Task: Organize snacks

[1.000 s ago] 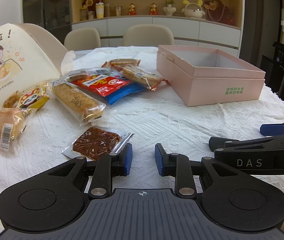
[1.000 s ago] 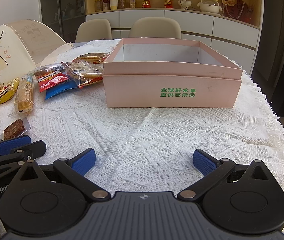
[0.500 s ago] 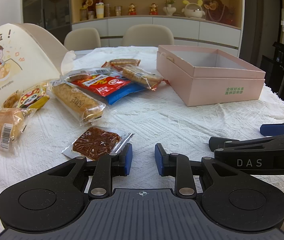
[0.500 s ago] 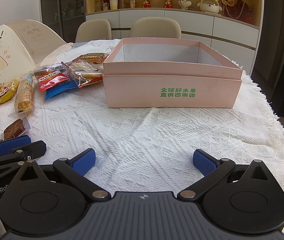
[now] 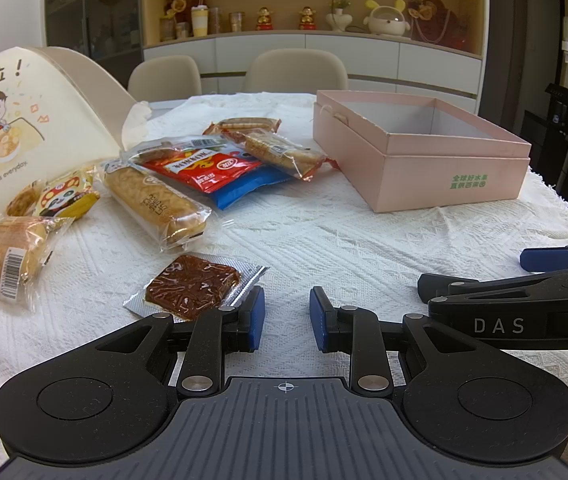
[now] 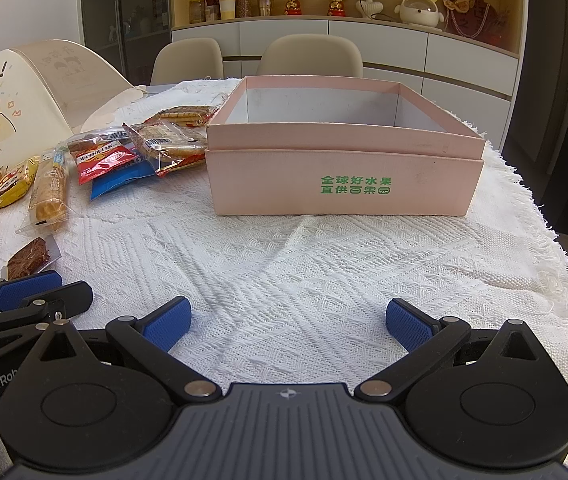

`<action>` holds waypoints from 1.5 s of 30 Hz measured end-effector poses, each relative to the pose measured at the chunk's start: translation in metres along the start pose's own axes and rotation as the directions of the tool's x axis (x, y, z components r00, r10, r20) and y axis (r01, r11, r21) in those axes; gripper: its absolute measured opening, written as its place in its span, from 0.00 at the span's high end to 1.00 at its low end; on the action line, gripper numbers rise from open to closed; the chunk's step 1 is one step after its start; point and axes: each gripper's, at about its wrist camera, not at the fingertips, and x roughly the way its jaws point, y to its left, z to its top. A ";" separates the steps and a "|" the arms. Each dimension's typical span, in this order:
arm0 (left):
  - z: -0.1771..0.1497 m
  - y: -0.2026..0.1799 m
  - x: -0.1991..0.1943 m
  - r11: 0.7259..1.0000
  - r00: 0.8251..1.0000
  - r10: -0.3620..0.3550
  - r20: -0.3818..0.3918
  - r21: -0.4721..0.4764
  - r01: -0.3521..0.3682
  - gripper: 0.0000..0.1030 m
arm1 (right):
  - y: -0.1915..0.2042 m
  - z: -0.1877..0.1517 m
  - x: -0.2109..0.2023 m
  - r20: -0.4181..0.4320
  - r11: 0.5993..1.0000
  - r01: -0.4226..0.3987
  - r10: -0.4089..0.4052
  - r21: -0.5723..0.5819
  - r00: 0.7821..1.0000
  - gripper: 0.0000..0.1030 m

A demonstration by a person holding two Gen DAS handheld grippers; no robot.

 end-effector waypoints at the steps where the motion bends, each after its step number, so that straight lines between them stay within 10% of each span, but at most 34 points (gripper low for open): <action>1: 0.000 0.000 0.000 1.000 1.000 0.000 0.000 0.000 0.000 0.71 | 0.000 0.000 0.000 0.000 1.000 0.000 0.000 0.000 1.000 0.00; 45: -0.002 -0.003 0.000 1.000 1.000 -0.008 -0.001 -0.014 0.008 0.71 | -0.004 0.001 0.003 -0.040 1.000 -0.025 0.025 -0.005 0.999 0.00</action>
